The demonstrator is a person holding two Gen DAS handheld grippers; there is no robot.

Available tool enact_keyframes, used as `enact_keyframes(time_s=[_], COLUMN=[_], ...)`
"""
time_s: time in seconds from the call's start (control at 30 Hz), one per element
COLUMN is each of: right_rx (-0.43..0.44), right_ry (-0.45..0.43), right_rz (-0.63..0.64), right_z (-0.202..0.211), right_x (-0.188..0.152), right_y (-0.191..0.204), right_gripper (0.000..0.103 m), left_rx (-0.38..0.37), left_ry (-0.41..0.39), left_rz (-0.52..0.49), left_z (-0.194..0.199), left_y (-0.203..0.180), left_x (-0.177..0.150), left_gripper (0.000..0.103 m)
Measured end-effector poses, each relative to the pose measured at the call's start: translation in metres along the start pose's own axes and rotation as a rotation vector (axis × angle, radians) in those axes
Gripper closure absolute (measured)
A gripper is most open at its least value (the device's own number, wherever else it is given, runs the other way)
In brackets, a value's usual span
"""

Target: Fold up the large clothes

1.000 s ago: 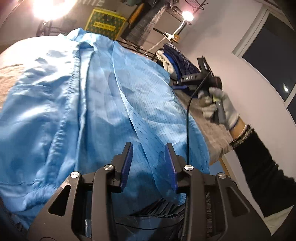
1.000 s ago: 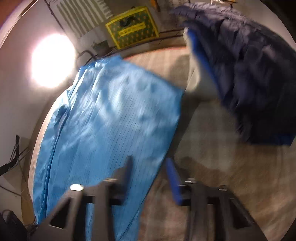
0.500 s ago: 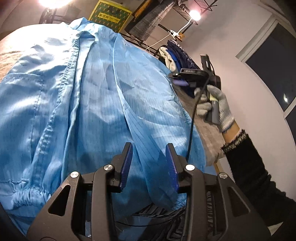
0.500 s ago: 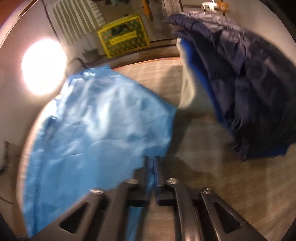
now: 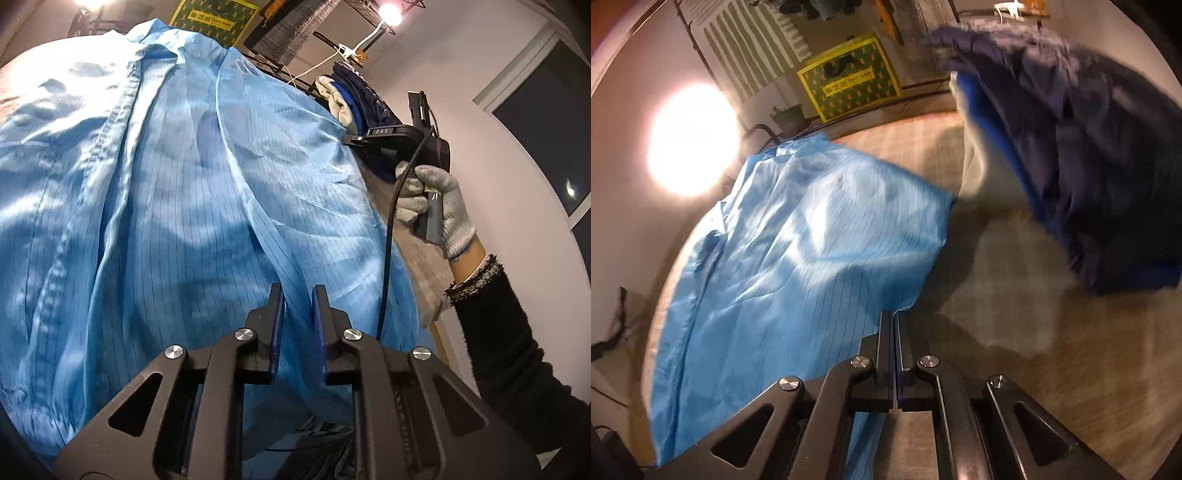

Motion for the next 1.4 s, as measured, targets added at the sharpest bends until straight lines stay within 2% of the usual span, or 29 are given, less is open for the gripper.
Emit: enact_keyframes(time_s=[0.1,0.13,0.27,0.33,0.37,0.4,0.5,0.6,0.7,0.83,0.97,1.17,1.37,1.4], right_rx=[-0.043,-0.039,-0.118,-0.121,-0.104,-0.076,-0.033,0.008,0.051,0.116,0.113,0.125,0.117,0.119], right_ry=[-0.018,-0.012,0.028,0.04,0.03,0.012,-0.04,-0.096,-0.163,-0.245,-0.298,-0.299,-0.296,-0.296], right_rz=[0.005,0.012,0.088,0.078,0.058,0.043,0.022,0.014,0.014,0.015,0.05,0.022,0.009,0.007], right_z=[-0.001,-0.003,-0.019,-0.018,-0.012,-0.003,0.036,0.086,0.137,0.2,0.248,0.274,0.28,0.28], right_x=[0.016,0.018,0.014,0.009,0.008,0.007,0.003,-0.007,-0.023,-0.051,-0.092,-0.138,-0.16,-0.161], right_y=[-0.006,-0.007,-0.01,-0.014,-0.015,-0.015,-0.015,-0.016,-0.013,-0.011,-0.006,-0.014,-0.025,-0.026], right_gripper=[0.103,0.103,0.103,0.097,0.085,0.077,0.076,0.076,0.072,0.069,0.068,0.067,0.064,0.064], left_rx=[0.019,0.031,0.077,0.094,0.096,0.1,0.106,0.059,0.062,0.054,0.028,-0.002,0.043,0.053], left_ry=[0.005,0.01,0.018,0.011,0.003,-0.007,-0.052,-0.07,-0.088,-0.075,-0.023,0.015,0.053,0.055], left_rz=[-0.01,-0.016,-0.067,-0.082,-0.086,-0.092,-0.126,-0.164,-0.257,-0.345,-0.395,-0.452,-0.495,-0.518], left_z=[-0.006,-0.008,-0.011,-0.007,-0.002,0.002,0.018,0.033,0.047,0.047,0.034,0.003,-0.036,-0.041], left_y=[0.003,0.005,0.005,0.004,0.004,0.004,0.0,-0.01,-0.024,-0.047,-0.07,-0.106,-0.123,-0.128], left_x=[0.001,-0.001,-0.012,-0.013,-0.012,-0.011,-0.011,-0.014,-0.025,-0.04,-0.058,-0.069,-0.077,-0.078], left_gripper=[0.089,0.089,0.089,0.089,0.089,0.089,0.089,0.089,0.089,0.089,0.089,0.07,0.069,0.063])
Point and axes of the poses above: each gripper's, at about its wrist camera, not at the fingertips, and z roughly against the way its jaws point, y to its left, x to its top, the point moved 9 cm from there along -z, roughly the way its jaws point, and after that the axes turned 2 degrees about -y, right-handed, at the moved point
